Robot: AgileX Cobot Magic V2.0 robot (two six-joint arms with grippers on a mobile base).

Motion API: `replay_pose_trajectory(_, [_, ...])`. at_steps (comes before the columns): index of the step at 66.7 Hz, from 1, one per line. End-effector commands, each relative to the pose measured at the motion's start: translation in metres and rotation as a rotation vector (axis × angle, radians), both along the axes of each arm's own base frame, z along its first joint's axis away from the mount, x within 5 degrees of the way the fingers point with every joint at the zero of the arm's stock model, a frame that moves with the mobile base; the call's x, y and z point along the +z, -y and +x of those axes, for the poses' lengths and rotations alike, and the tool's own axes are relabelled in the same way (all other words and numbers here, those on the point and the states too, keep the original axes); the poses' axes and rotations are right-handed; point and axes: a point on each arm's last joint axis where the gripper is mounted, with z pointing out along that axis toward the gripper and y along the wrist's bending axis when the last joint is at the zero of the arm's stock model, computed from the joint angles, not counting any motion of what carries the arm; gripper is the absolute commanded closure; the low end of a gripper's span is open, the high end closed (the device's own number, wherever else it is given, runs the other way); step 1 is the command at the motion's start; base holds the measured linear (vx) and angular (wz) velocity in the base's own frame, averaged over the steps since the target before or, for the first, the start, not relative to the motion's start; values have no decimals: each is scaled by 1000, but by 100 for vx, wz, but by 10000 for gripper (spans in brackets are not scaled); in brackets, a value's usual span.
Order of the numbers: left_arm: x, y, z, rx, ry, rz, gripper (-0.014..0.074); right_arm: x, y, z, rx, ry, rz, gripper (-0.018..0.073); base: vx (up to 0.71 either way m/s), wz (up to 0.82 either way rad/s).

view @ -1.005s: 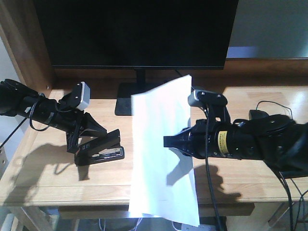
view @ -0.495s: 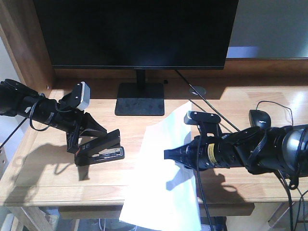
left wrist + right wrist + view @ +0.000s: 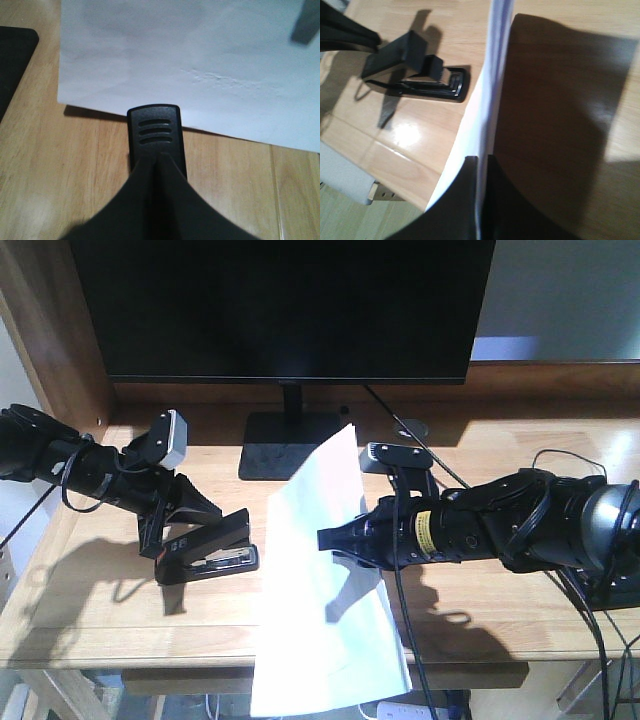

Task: Grab stapler and paper to desk for stapling
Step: 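Swing the right gripper with the white paper over the desk, then lower the white paper onto the desk beside the stapler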

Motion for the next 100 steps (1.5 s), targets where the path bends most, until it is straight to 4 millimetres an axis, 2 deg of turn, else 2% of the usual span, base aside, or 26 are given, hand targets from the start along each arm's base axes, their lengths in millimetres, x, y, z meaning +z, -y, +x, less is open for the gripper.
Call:
replay_pose_trajectory(1, [34, 6, 1, 14, 63, -64, 604, 23, -3, 2, 5, 52, 55, 561, 0, 0])
replay_pose_trajectory(29, [34, 6, 1, 14, 63, -64, 604, 17, -24, -6, 52, 95, 7, 561, 0, 0])
replay_pose_trajectory(54, [34, 6, 1, 14, 63, -64, 604, -1, -25, -1, -2, 46, -7, 561, 0, 0])
replay_pose_trajectory(83, [34, 6, 1, 14, 63, -64, 604, -2, -16, 8, -147, 71, -52, 561, 0, 0])
replay_pose_trajectory(100, [34, 6, 1, 14, 63, -64, 604, 8, -27, 18, -110, 95, -2, 561, 0, 0])
